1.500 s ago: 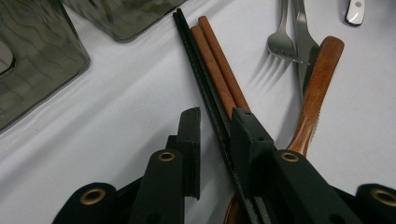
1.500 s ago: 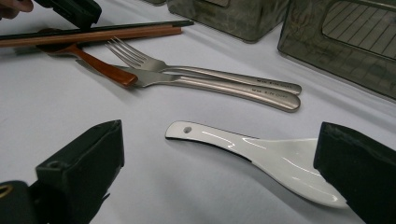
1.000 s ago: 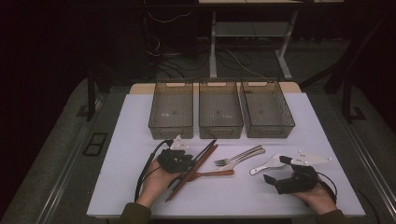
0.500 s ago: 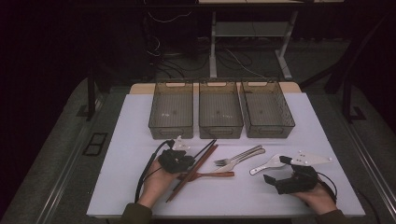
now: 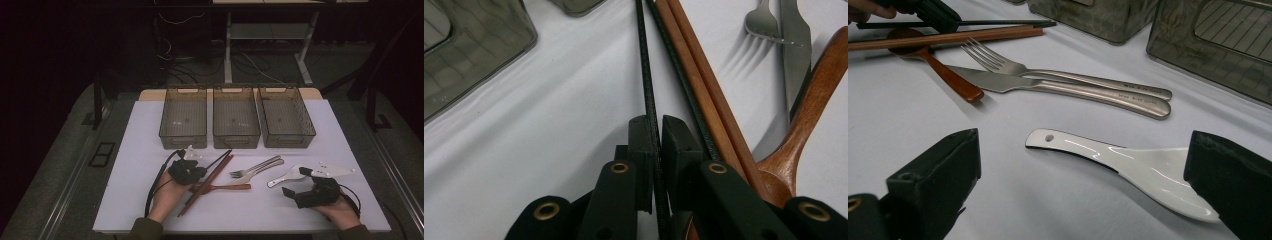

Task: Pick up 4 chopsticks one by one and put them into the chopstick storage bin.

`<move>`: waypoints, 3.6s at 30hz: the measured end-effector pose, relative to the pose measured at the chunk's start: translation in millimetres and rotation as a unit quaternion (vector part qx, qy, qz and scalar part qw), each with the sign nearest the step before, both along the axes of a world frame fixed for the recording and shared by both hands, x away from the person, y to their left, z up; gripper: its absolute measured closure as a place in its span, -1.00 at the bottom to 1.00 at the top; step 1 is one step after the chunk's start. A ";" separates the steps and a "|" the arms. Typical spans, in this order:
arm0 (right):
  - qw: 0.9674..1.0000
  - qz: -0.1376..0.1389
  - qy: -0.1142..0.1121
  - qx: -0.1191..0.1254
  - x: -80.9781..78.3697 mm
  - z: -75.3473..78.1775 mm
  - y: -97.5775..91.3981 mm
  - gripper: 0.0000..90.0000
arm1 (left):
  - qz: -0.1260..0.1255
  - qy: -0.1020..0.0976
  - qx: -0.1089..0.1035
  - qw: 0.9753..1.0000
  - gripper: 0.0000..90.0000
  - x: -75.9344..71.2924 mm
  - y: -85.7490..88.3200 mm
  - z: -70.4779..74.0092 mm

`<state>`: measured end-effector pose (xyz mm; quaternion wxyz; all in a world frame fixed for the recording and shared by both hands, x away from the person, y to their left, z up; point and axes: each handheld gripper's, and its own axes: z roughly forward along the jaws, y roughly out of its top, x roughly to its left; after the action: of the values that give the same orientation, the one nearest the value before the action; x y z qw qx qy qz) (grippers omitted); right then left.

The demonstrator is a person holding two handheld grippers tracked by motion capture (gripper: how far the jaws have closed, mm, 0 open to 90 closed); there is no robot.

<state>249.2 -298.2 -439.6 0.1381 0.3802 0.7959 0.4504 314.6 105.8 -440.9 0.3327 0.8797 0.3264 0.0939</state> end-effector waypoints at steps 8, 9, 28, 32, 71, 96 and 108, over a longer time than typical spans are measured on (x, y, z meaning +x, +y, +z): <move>1.000 0.001 0.001 0.000 -0.2 -0.1 0.3 -0.97 | 0.004 0.002 0.000 1.000 0.87 0.1 0.6 0.2; 1.000 0.001 0.001 0.000 -0.2 -0.1 0.3 -0.97 | 0.004 0.003 0.000 1.000 0.87 0.2 0.7 0.3; 1.000 -0.003 0.006 0.016 0.3 -2.6 1.8 -0.97 | -0.003 0.005 -0.008 1.000 0.88 0.2 11.5 6.7; 1.000 -0.002 0.006 0.014 0.0 -4.6 4.7 -0.97 | -0.004 0.006 -0.014 1.000 0.88 -1.6 13.7 8.6; 1.000 -0.009 0.003 0.015 1.4 -5.3 1.9 -0.97 | -0.016 -0.050 -0.116 0.992 0.88 -1.1 48.0 39.9; 1.000 -0.014 0.000 0.013 1.3 -5.7 1.7 -0.97 | 0.022 -0.080 -0.146 0.986 0.88 35.4 55.5 59.1; 1.000 -0.011 -0.001 0.010 0.7 -5.9 2.8 -0.97 | 0.023 -0.088 -0.145 0.985 0.88 58.1 50.3 66.6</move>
<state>249.9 -295.5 -445.6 0.1398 0.3901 0.7869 0.4573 372.6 156.1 -374.2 0.4815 0.8028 0.3265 0.1305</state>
